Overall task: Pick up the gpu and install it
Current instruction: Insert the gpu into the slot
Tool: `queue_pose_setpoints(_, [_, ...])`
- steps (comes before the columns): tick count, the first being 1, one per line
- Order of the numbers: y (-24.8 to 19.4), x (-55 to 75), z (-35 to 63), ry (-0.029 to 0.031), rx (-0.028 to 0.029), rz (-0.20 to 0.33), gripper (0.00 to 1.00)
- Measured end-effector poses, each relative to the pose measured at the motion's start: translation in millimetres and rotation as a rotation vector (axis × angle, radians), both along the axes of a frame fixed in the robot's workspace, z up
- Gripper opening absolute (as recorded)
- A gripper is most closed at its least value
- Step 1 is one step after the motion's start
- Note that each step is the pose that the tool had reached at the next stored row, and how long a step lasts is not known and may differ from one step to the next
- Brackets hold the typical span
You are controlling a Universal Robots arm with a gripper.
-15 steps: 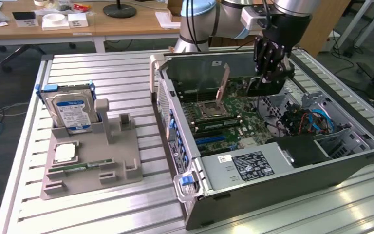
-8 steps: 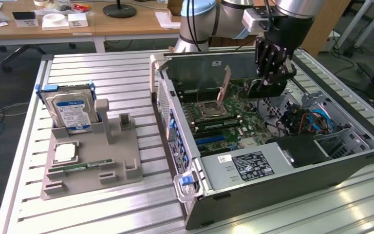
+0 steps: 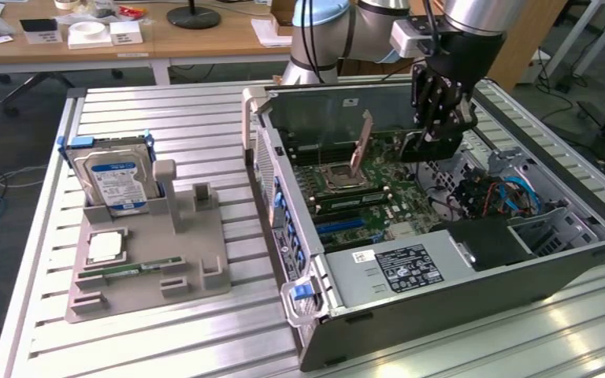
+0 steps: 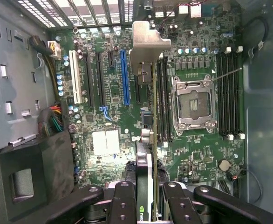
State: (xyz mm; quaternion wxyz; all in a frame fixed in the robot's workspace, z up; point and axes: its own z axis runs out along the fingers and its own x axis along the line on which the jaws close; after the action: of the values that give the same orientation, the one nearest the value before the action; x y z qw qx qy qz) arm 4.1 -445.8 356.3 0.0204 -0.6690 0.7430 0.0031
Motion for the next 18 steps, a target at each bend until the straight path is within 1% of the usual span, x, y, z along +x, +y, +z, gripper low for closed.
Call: queue_pose_setpoints(18, [0.0, 0.0, -3.0, -0.0001, 0.0003, 0.0, 0.27])
